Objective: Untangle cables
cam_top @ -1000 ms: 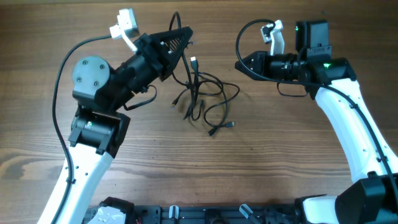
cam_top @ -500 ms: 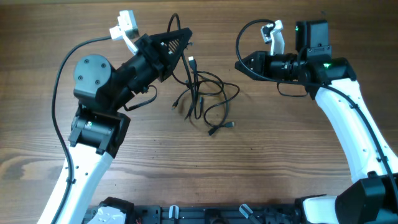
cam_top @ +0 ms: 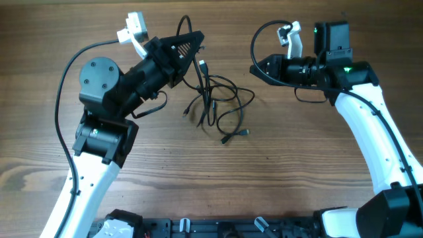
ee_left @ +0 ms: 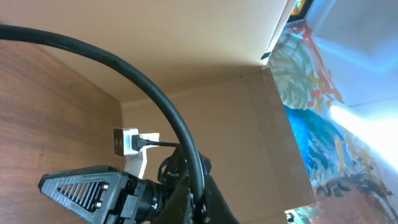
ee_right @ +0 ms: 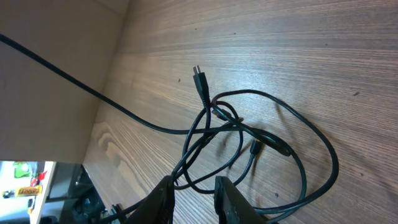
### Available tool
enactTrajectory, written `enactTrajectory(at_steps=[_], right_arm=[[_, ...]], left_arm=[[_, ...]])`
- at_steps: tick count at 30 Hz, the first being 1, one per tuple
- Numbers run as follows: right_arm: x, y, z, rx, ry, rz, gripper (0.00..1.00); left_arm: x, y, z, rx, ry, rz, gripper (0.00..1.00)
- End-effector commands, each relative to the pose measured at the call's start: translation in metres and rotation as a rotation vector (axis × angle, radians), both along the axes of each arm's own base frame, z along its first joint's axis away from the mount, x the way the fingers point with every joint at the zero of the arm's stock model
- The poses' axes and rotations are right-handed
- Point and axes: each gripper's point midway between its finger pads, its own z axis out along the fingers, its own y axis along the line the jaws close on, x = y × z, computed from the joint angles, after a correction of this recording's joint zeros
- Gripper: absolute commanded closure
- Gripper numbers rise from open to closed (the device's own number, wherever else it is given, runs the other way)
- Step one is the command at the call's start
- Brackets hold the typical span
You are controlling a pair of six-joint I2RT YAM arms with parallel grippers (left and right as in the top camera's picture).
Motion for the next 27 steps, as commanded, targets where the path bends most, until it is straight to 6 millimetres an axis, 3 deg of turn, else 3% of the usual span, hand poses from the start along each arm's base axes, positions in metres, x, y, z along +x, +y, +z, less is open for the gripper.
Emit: enactTrajectory(at_steps=[1,27], right_arm=[[0.0,0.002,-0.005,0.009,0.018,0.008,0.76],[0.002,0.003,-0.01,0.006,0.031,0.009,0.76]], left_arm=[[0.002,0.003,0.004,0.013,-0.024,0.017,0.96],[0.006,0.002,-0.006,0.025,0.014,0.017,0.96]])
